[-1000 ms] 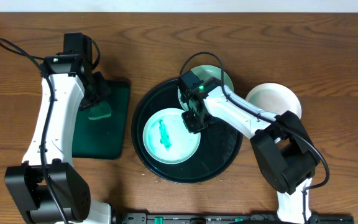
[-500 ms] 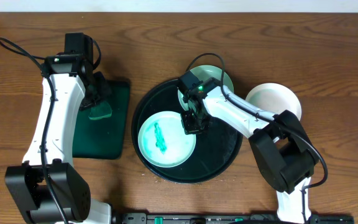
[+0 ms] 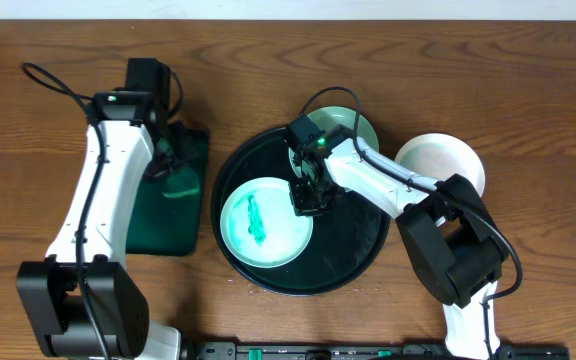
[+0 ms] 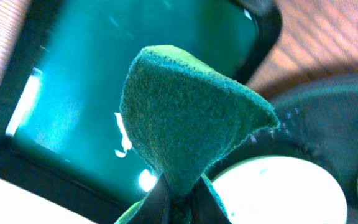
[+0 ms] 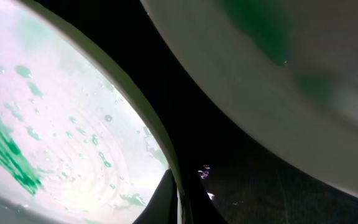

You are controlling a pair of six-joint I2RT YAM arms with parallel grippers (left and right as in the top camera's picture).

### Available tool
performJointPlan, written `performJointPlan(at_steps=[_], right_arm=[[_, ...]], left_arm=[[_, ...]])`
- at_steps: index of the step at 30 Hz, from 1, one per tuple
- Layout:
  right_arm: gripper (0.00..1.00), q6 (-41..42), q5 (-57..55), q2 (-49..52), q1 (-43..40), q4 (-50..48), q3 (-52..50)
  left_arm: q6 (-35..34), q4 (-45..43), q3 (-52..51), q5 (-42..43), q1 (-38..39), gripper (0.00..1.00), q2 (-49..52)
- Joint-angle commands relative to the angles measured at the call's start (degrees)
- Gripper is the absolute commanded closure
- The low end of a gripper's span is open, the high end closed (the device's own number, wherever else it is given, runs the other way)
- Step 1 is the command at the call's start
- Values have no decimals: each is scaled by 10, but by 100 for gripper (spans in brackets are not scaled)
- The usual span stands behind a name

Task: Clean dirty plates on tray and stack at the side
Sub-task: 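Scrub the mint-green plate with the sponge in the left gripper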

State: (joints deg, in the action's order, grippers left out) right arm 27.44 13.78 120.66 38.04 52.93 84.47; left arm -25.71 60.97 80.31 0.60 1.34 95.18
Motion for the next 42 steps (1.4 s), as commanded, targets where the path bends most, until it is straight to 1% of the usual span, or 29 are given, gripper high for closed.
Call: performJointPlan(at_steps=[1, 4, 10, 13, 15, 17, 22, 25, 28, 30, 34, 35, 36, 38, 39, 40, 41, 42], right_arm=[[99, 2, 7, 23, -5, -4, -2], [99, 2, 9, 23, -6, -3, -2], [99, 2, 9, 23, -6, -2, -2], [99, 1, 9, 23, -6, -1, -2], [99, 1, 9, 23, -6, -2, -2], [99, 1, 9, 23, -6, -2, -2], [99, 1, 9, 23, -6, -2, -2], [99, 1, 9, 23, -7, -1, -2], [99, 2, 9, 23, -7, -1, -2], [99, 2, 9, 23, -7, 0, -2], [99, 2, 12, 23, -10, 0, -2], [99, 2, 12, 23, -10, 0, -2], [99, 2, 12, 23, -10, 0, -2], [99, 2, 12, 23, -10, 0, -2], [99, 1, 11, 23, -10, 3, -2], [99, 1, 11, 23, -10, 4, -2], [99, 1, 11, 23, -10, 5, -2], [99, 1, 11, 23, -11, 5, -2]], left_arm=[[-40, -3, -37, 43, 31, 93, -1], [-52, -36, -75, 68, 68, 93, 0], [-108, -99, -135, 68, 153, 93, 1], [-157, -110, -160, 26, 184, 93, 3], [-182, -130, -184, 22, 196, 93, 3], [-193, -141, -199, 22, 204, 93, 3], [-194, -169, -231, 21, 216, 92, 20], [-188, -178, -247, 23, 217, 93, 61], [-130, -190, -247, 75, 217, 93, 98], [-74, -204, -247, 133, 217, 93, 108], [70, -240, -236, 289, 217, 93, 107], [98, -252, -232, 328, 217, 93, 107], [100, -257, -228, 335, 216, 93, 107], [77, -262, -223, 310, 214, 93, 107], [4, -256, -223, 236, 207, 93, 107], [-27, -249, -222, 201, 203, 93, 107], [-75, -231, -221, 142, 196, 93, 107], [-103, -214, -219, 101, 192, 92, 107]])
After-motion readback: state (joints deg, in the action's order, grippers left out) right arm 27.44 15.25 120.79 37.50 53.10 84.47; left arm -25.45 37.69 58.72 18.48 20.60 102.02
